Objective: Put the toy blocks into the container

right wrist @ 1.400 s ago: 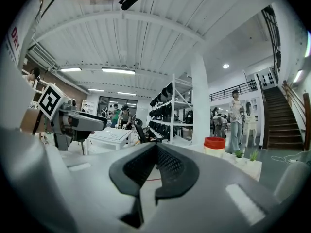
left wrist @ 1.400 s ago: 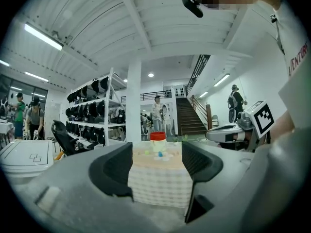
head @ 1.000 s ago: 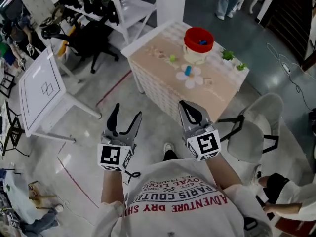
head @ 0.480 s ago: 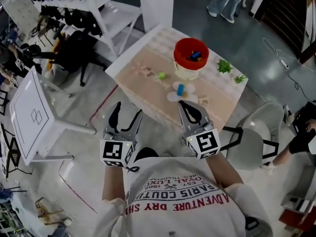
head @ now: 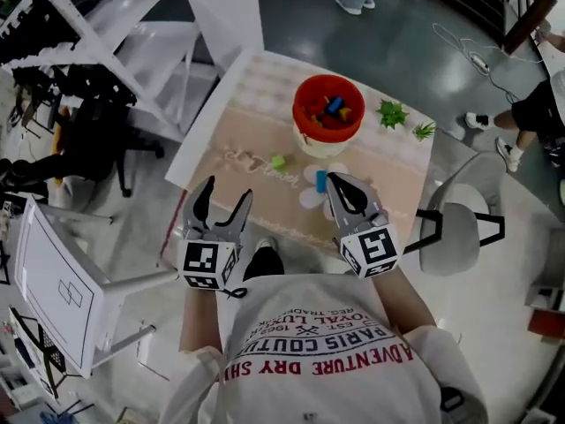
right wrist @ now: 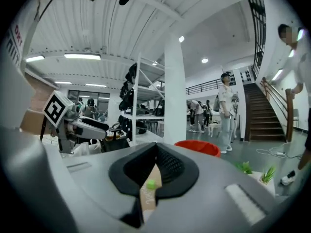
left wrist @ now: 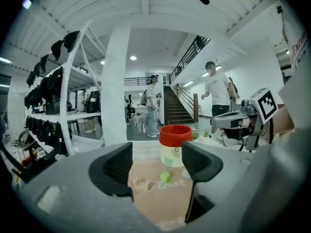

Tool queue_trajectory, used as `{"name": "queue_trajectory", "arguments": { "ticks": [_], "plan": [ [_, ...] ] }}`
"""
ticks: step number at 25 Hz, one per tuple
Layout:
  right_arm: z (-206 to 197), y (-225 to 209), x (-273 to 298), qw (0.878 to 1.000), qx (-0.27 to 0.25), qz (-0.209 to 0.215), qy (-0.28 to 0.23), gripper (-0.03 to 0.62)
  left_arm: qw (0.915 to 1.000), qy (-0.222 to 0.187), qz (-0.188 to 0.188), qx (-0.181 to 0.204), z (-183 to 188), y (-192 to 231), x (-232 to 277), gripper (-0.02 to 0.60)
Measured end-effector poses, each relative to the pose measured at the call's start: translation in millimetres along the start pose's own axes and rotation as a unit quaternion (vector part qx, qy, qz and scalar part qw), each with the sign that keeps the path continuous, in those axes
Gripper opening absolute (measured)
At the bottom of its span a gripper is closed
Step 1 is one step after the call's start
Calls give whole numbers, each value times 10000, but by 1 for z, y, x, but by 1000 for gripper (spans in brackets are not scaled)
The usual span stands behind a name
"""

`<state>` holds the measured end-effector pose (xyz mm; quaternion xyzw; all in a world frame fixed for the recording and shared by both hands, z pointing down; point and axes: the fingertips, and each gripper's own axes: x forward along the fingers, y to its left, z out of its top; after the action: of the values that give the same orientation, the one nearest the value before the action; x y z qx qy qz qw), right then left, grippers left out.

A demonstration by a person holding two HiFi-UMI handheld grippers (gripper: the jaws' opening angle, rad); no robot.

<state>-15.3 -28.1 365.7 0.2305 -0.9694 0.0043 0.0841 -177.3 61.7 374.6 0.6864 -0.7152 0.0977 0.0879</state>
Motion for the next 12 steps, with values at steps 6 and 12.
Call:
{"name": "queue_trajectory", "arguments": {
  "ticks": [6,12],
  "plan": [
    [-15,-11,48,9971,193,-687,262,2,9953,442,-829,243,-29,40,63,316],
    [-42,-10,74,9890,423,-1292,584,3,9782,1225,-1651,286,-94,53,108,316]
  ]
}}
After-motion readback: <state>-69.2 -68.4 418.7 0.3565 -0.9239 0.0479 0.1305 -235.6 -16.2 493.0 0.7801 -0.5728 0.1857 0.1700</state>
